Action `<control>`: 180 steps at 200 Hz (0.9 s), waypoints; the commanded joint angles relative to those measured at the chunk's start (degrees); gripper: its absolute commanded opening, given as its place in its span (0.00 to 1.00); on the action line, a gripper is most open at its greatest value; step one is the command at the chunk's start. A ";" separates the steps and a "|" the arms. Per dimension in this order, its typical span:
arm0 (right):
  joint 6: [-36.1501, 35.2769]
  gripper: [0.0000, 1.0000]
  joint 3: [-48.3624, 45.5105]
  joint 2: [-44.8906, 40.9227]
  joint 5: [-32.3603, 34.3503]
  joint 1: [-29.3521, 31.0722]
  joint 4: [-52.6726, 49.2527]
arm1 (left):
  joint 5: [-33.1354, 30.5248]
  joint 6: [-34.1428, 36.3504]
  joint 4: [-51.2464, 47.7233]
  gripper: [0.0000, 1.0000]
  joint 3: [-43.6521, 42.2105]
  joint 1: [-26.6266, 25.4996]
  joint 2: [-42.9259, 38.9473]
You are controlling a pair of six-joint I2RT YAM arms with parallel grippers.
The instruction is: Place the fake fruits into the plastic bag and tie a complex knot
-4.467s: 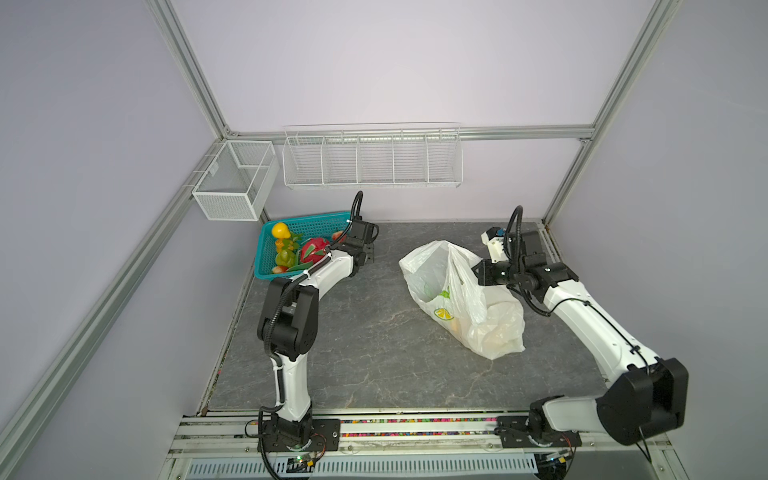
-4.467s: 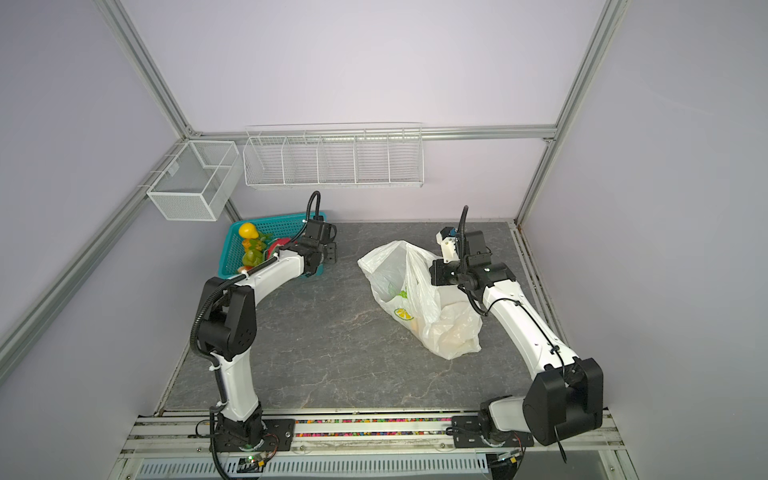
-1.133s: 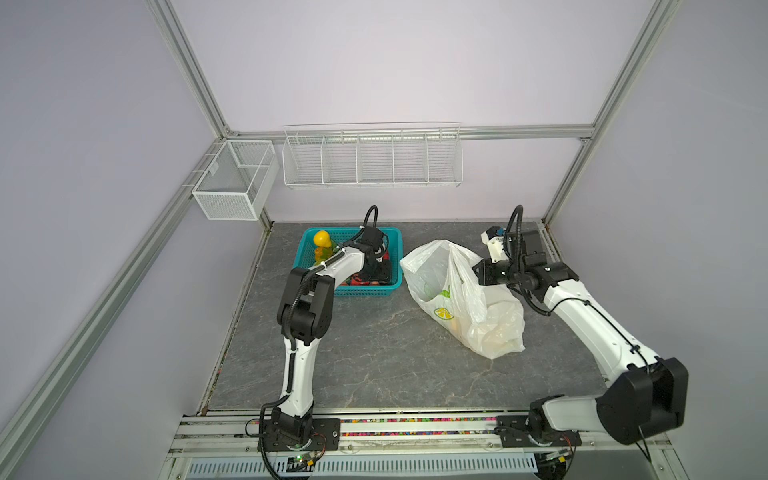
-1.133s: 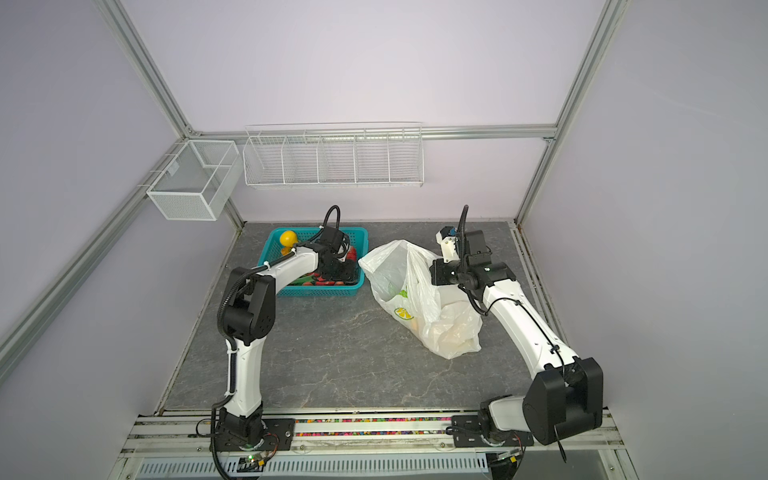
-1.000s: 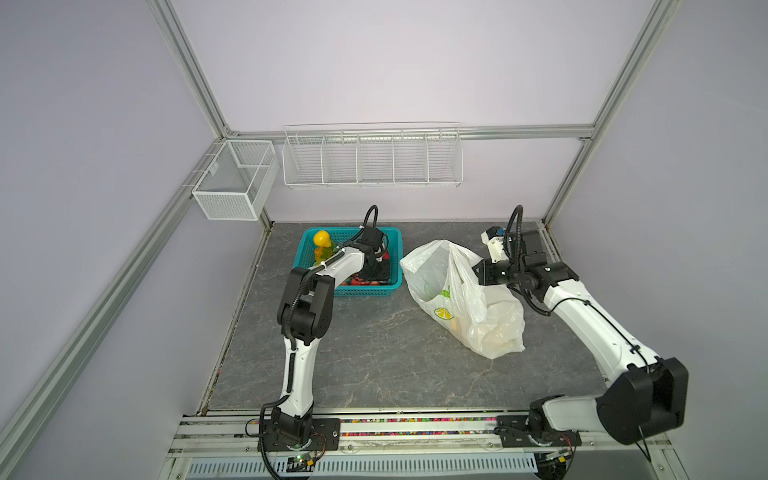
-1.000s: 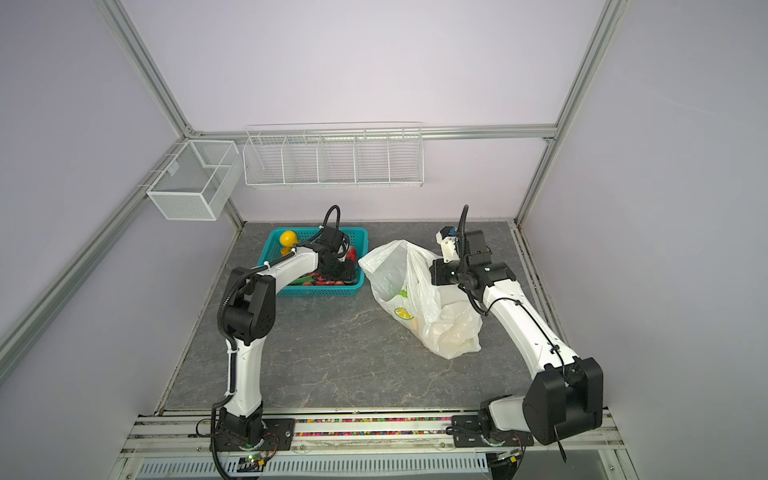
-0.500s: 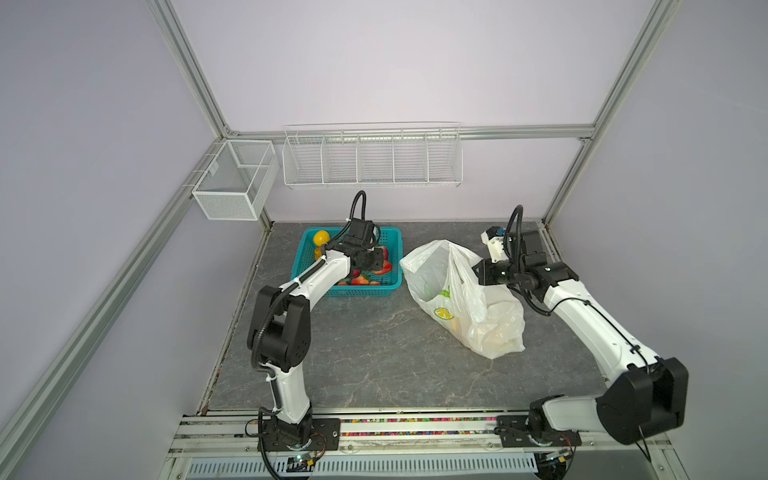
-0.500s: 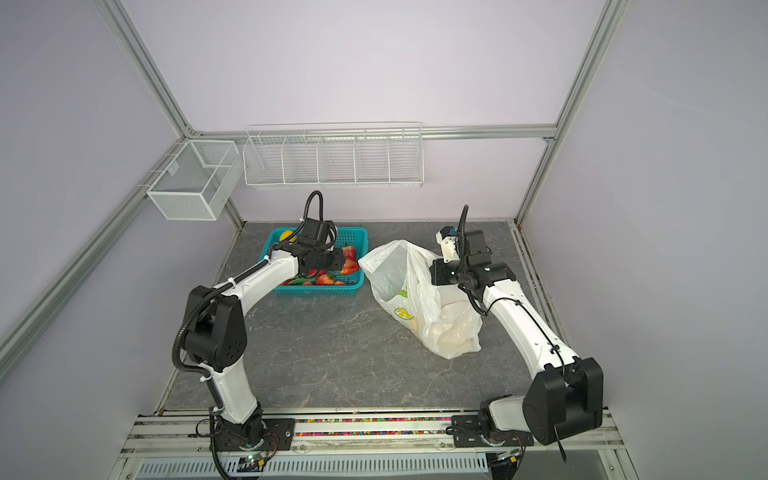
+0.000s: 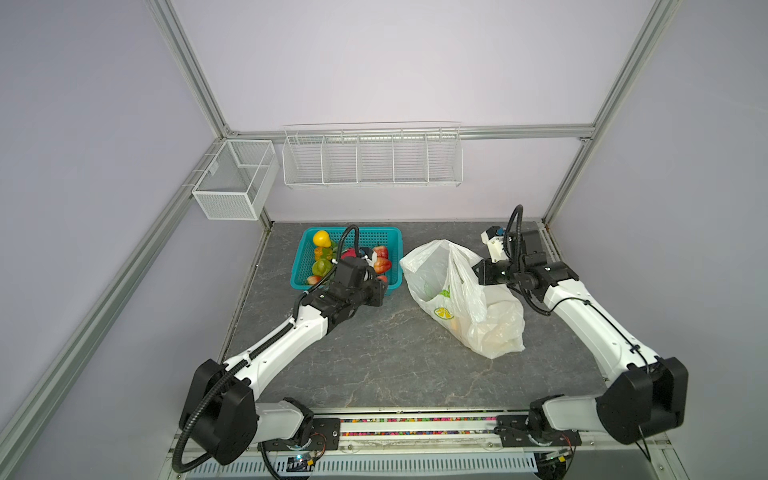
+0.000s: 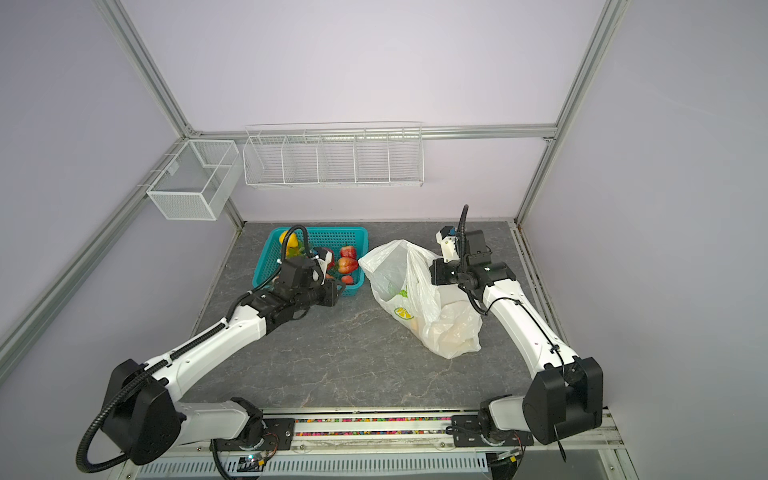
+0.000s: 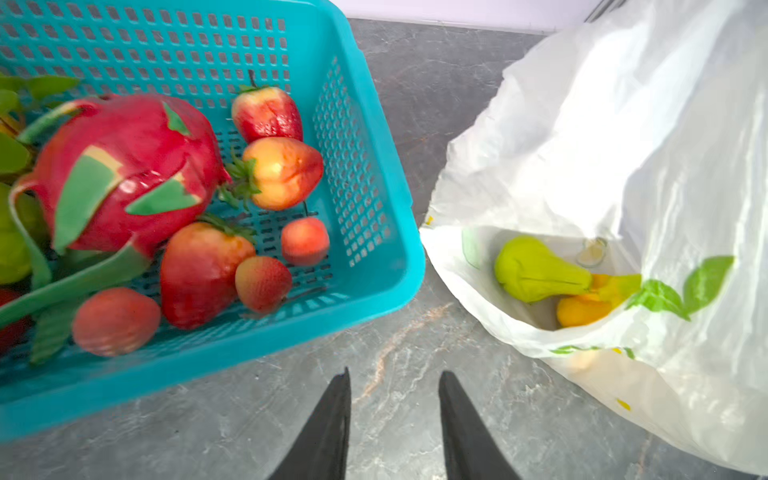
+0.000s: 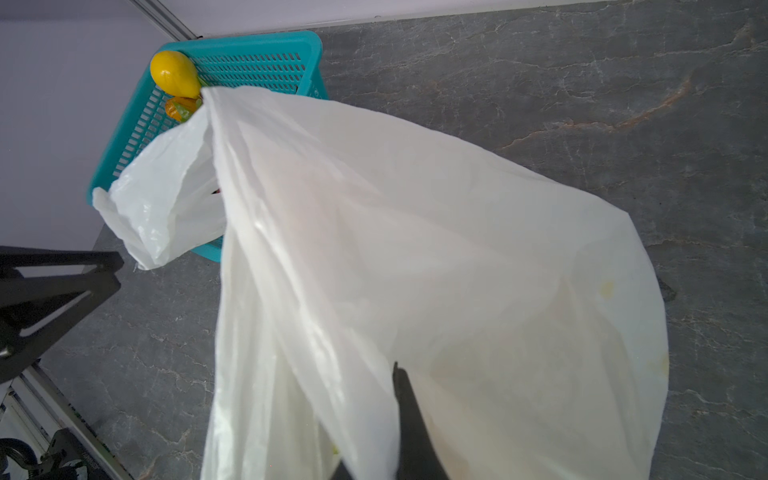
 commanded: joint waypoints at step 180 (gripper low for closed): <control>-0.94 0.09 -0.66 -0.50 -0.56 -0.43 0.95 | 2.26 9.61 -28.92 0.59 43.95 7.59 44.18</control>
